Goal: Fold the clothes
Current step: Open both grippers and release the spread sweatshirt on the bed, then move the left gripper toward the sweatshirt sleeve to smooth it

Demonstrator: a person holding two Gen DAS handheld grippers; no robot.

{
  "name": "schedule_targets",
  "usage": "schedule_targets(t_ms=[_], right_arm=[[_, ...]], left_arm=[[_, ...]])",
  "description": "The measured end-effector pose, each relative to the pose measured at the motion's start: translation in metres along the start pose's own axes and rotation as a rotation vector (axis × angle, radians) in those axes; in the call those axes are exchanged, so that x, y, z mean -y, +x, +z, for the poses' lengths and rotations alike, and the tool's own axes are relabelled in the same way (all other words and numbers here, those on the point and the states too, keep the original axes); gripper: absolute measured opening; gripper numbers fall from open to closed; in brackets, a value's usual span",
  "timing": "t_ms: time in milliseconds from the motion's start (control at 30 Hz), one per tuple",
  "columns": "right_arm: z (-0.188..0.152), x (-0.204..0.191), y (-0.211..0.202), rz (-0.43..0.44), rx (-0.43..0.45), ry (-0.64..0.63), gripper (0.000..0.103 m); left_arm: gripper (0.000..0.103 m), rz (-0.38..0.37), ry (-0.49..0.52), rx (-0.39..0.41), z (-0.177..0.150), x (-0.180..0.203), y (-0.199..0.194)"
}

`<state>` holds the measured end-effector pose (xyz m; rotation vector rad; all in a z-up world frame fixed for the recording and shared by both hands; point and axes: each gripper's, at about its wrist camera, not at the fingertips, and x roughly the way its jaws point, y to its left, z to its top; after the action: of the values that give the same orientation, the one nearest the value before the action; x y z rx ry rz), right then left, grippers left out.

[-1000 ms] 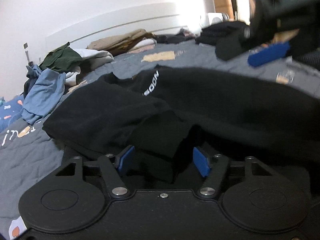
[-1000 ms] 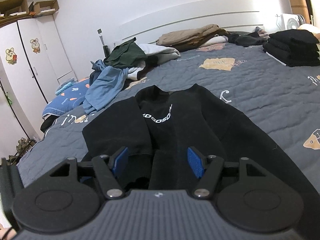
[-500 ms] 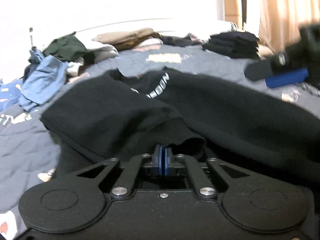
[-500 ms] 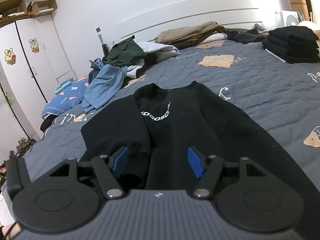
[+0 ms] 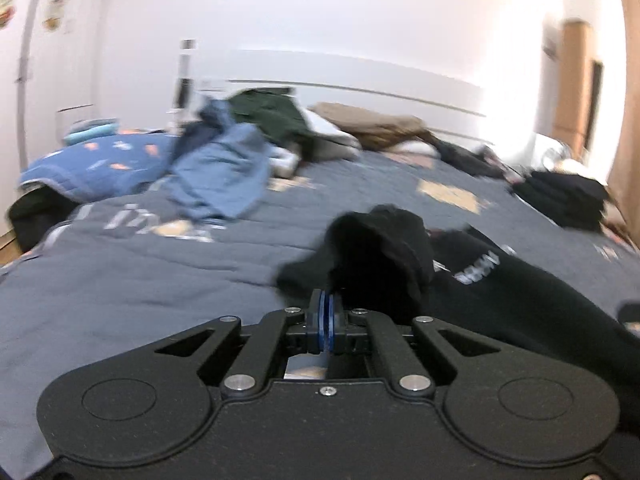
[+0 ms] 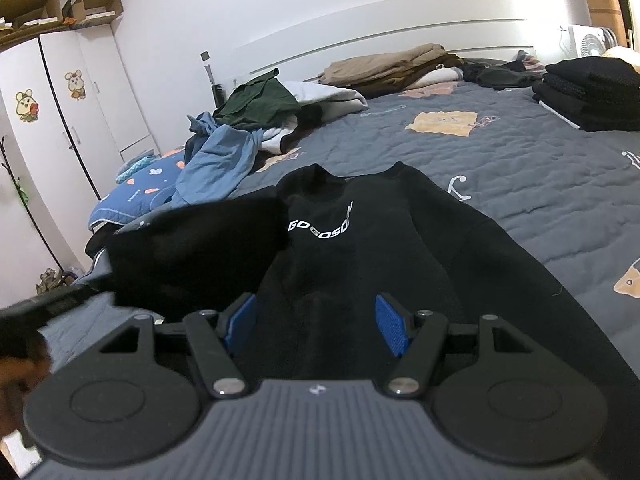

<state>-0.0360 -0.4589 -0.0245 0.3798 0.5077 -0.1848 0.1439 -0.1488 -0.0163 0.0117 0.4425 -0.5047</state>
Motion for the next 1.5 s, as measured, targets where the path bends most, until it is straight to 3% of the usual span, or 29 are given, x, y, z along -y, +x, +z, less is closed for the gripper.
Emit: schedule_targets(t_ms=[433, 500, 567, 633, 700, 900, 933, 967, 1033, 1267, 1500], right_arm=[[0.003, -0.001, 0.001, 0.018, 0.005, 0.041, 0.065], [0.004, 0.0, 0.0, 0.014, 0.006, 0.043, 0.065], [0.004, 0.0, 0.001, 0.017, 0.005, 0.048, 0.065], [0.005, 0.0, 0.001, 0.021, 0.005, 0.054, 0.065], [0.005, 0.001, 0.001, 0.026, 0.004, 0.06, 0.065], [0.005, -0.007, -0.001, 0.061, 0.005, 0.086, 0.065], [0.005, -0.011, -0.003, 0.071, 0.009, 0.093, 0.065], [0.005, -0.015, -0.006, 0.084, 0.015, 0.101, 0.065], [0.006, -0.023, -0.011, 0.11, 0.026, 0.118, 0.065], [0.014, -0.058, -0.03, 0.244, 0.054, 0.203, 0.066], [0.022, -0.105, -0.048, 0.37, 0.089, 0.241, 0.066]], left_arm=[[0.0, 0.331, -0.036, -0.013, 0.063, -0.147, -0.022], [0.0, 0.44, -0.031, 0.015, 0.068, -0.16, -0.024], [0.0, 0.504, -0.114, 0.036, 0.076, -0.182, -0.031], [0.0, 0.466, -0.153, -0.01, 0.08, -0.195, -0.035], [0.0, 0.421, -0.113, -0.047, 0.08, -0.186, -0.041], [0.005, 0.213, -0.058, -0.057, 0.056, -0.112, -0.068], [0.018, 0.182, -0.057, -0.052, 0.049, -0.097, -0.072], [0.046, 0.154, -0.084, -0.04, 0.04, -0.083, -0.075], [0.072, 0.099, -0.136, -0.015, 0.022, -0.055, -0.08], [0.077, -0.115, -0.417, -0.036, -0.014, 0.005, -0.073], [0.08, -0.292, -0.515, -0.103, -0.034, 0.041, -0.052]])
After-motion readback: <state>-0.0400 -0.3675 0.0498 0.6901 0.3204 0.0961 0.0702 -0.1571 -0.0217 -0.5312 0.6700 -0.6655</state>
